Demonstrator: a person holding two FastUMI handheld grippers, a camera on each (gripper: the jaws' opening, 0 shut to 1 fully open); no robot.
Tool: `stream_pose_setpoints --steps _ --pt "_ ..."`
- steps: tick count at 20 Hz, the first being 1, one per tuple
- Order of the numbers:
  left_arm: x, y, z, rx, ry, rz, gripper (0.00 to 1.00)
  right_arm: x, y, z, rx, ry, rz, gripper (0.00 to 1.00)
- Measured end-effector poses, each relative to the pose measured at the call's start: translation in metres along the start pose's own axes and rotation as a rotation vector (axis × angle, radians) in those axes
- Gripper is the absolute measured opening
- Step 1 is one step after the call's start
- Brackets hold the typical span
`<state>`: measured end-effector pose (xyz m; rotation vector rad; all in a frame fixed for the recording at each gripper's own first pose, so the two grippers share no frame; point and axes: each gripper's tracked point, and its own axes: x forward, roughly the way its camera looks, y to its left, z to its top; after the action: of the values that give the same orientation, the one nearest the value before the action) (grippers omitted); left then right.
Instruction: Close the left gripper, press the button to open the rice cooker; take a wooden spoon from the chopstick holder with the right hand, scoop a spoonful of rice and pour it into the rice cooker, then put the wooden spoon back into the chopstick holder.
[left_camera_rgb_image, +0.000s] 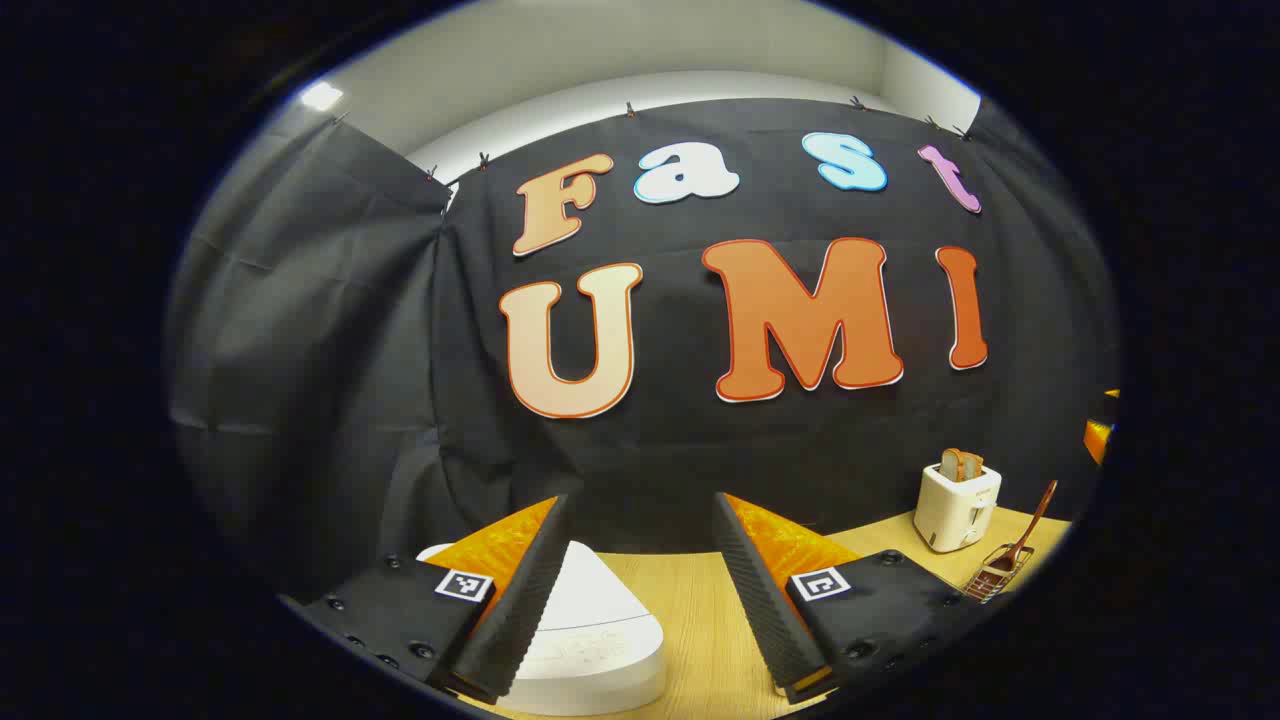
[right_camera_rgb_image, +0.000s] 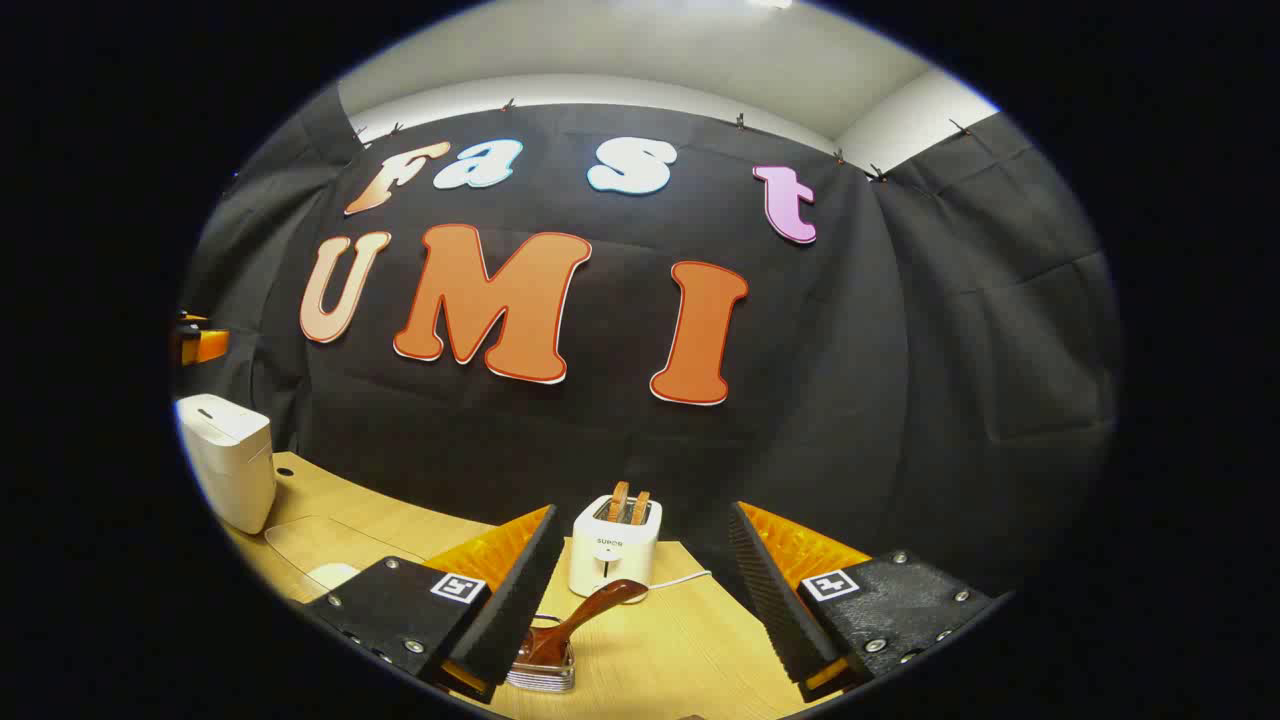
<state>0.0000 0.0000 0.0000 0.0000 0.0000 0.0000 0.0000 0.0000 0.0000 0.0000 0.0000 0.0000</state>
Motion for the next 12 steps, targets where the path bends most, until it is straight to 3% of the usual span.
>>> stream_pose_setpoints --steps 5,9,12 --pt "0.002 0.001 0.009 0.025 -0.021 -0.009 0.93 0.002 0.009 0.004 0.035 -0.004 0.026 0.98" --pt "0.007 -0.011 0.002 -0.018 -0.017 -0.050 0.92 0.006 0.010 0.006 0.037 -0.009 0.022 0.98" --pt "0.012 -0.016 -0.008 -0.037 0.002 -0.063 0.97 0.008 0.019 0.005 0.026 -0.007 0.047 0.98"
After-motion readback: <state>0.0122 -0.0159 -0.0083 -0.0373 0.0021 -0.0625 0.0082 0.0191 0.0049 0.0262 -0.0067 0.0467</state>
